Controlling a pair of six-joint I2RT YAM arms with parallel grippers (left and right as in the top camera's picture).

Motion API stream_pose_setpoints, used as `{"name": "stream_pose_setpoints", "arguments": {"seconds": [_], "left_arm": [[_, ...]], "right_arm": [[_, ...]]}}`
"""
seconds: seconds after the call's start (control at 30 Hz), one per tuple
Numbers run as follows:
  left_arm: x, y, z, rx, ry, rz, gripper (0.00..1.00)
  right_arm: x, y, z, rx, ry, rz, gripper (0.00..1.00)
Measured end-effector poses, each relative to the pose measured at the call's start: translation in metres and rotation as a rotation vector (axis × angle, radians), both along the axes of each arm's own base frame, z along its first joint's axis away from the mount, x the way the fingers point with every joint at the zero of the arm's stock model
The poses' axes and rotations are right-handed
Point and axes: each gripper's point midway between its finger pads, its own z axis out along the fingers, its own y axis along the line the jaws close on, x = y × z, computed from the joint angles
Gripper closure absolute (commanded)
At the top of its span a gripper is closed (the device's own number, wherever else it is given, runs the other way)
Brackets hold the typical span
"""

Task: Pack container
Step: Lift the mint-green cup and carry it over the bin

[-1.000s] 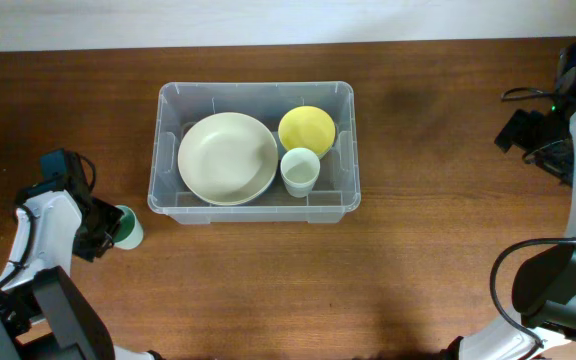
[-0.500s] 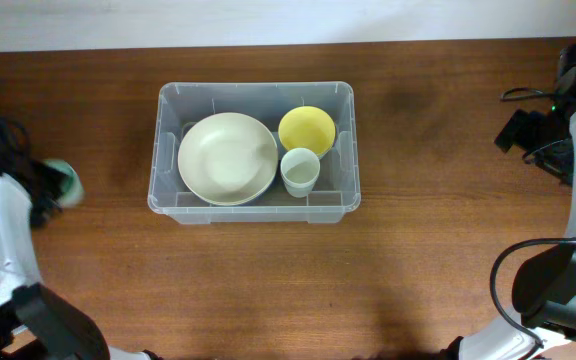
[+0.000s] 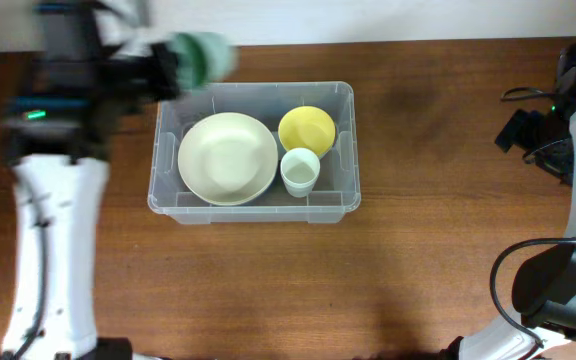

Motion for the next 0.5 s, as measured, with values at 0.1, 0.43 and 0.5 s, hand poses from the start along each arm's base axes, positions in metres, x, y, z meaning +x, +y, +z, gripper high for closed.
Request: {"name": "stream_pose_setpoints", "arguments": {"seconds": [0.1,0.43,0.5], "left_arm": [[0.0,-0.055,-0.027,0.04,0.049,-0.125,0.99],[-0.002,-0.16,-0.156,0.196,0.272,-0.391,0.99],[-0.003,-0.163,-0.17,0.21,0.302,-0.401,0.99]], "right_arm": [[0.0,0.0,0.0,0.0,0.0,0.0,0.01],[0.0,0.0,0.0,0.0,0.0,0.0,0.01],[0.0,0.0,0.0,0.0,0.0,0.0,0.01]]}}
